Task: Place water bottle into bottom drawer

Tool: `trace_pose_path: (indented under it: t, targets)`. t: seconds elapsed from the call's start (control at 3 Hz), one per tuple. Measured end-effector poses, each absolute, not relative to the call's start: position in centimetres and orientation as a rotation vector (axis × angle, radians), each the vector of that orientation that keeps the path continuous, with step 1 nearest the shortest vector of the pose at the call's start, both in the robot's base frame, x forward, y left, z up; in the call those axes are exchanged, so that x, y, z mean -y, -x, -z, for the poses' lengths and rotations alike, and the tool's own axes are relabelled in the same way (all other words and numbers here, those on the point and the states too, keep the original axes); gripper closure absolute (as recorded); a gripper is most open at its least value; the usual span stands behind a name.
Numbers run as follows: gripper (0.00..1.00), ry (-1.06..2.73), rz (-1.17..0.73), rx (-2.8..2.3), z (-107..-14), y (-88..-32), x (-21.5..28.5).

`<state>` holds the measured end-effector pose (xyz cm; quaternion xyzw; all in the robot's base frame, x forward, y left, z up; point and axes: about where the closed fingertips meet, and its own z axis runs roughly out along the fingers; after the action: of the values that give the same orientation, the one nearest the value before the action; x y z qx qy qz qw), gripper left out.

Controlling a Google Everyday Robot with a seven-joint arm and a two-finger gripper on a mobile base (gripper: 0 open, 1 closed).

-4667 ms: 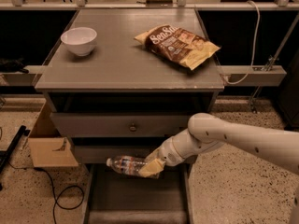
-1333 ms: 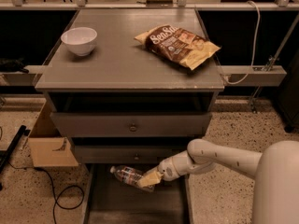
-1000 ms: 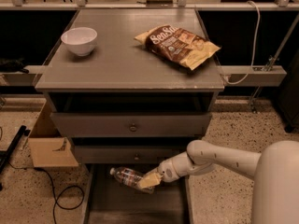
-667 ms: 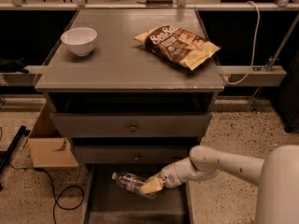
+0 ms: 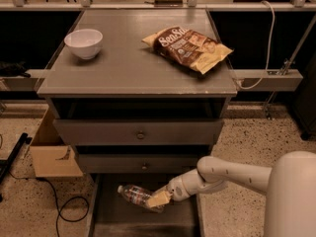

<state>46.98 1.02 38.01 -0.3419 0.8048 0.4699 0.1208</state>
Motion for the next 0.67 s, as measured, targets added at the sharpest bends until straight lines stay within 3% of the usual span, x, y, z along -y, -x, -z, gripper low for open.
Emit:
trace_pose_path:
  t: [0.67]
  targets:
    - [1.0,1.035,-1.482,-2.137,-38.03,-46.64,-0.89]
